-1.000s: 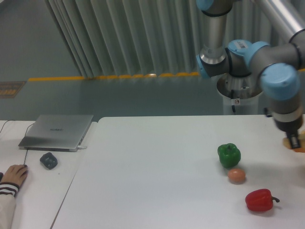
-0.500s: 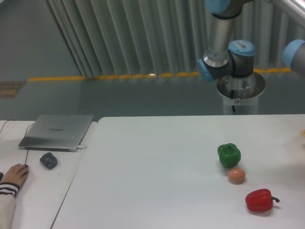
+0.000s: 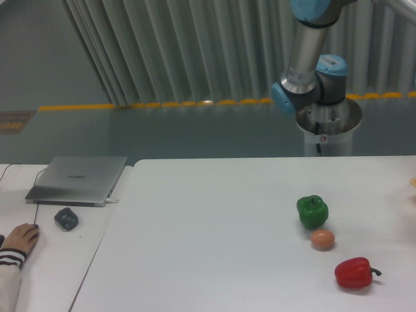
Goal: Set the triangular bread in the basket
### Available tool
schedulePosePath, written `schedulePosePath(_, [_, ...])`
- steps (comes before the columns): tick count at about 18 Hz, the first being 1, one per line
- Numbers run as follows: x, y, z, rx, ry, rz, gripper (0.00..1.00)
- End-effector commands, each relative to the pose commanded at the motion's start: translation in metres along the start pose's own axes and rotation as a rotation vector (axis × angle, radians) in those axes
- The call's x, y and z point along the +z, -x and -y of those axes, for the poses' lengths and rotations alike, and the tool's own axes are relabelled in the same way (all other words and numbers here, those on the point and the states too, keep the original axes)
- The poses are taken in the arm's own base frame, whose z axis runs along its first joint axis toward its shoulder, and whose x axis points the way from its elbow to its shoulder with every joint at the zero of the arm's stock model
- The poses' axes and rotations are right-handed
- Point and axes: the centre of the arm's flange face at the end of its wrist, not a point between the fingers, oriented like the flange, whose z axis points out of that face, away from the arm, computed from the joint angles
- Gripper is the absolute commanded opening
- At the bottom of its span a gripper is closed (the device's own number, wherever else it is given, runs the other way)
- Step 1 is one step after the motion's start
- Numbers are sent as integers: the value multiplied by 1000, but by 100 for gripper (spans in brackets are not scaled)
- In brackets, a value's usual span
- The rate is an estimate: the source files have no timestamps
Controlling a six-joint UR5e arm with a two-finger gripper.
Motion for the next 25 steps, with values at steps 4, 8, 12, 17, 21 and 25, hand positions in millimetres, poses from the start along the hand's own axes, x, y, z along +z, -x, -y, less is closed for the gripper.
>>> schedulePosePath(4, [-3,0,1,-11,-4,8,100])
schedulePosePath(8, [-10,5,26,-107,-20,21,100])
schedulePosePath(12, [-16,9,59,-181,-80,38,100])
schedulePosePath(17, [-14,13,103,-267,-126,30,100])
schedulePosePath(21, [-16,13,140,-291,-123,23,100])
schedulePosePath(25, [-15,-2,158,-273,-126,13,100])
